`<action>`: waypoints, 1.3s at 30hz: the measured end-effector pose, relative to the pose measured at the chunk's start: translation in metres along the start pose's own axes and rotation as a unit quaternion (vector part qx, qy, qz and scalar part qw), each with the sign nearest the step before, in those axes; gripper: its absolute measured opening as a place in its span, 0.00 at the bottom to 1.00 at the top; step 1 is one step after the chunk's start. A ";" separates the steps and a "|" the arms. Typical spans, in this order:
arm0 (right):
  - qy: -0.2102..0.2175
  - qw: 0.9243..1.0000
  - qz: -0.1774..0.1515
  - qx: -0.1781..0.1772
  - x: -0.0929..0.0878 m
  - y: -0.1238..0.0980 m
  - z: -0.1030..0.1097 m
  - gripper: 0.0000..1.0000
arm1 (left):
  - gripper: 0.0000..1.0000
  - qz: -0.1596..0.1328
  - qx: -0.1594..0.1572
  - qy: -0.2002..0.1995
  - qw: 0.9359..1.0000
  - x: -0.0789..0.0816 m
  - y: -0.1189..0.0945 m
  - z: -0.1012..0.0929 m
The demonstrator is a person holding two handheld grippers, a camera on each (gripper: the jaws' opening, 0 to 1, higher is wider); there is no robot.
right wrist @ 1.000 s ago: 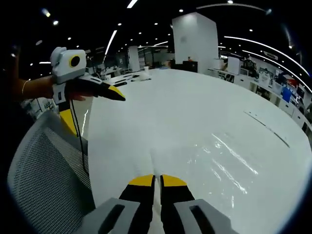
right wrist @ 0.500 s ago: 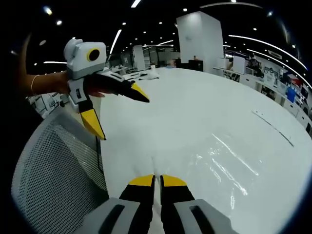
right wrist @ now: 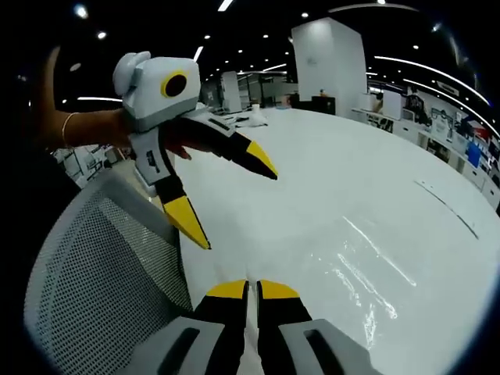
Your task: Open the resealable bag by pulling the two sides of the seal apart until the entire bag opening is separated and visibly accessible.
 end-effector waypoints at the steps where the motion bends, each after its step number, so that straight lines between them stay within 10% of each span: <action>1: 0.000 1.000 -0.001 0.000 0.001 0.000 0.000 0.00 | 0.63 0.007 -0.003 0.017 1.000 0.001 0.002 0.000; 10: -0.002 1.000 -0.003 0.003 0.002 -0.002 0.005 0.00 | 0.50 0.044 -0.041 0.134 0.989 0.006 0.015 -0.014; 39: -0.027 0.999 0.020 0.014 -0.004 0.003 0.016 0.00 | 0.00 0.061 -0.143 0.207 0.966 0.000 0.025 -0.051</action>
Point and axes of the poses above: the point that each gripper's makers call its tool centre point, and the gripper's own axes: y roughly forward along the fingers, z roughly to its left, x roughly out of its top, the point moved 6 cm from there along -y, roughly backward along the fingers, and after that the axes turned 3 degrees about -z, right-handed, at the moved point
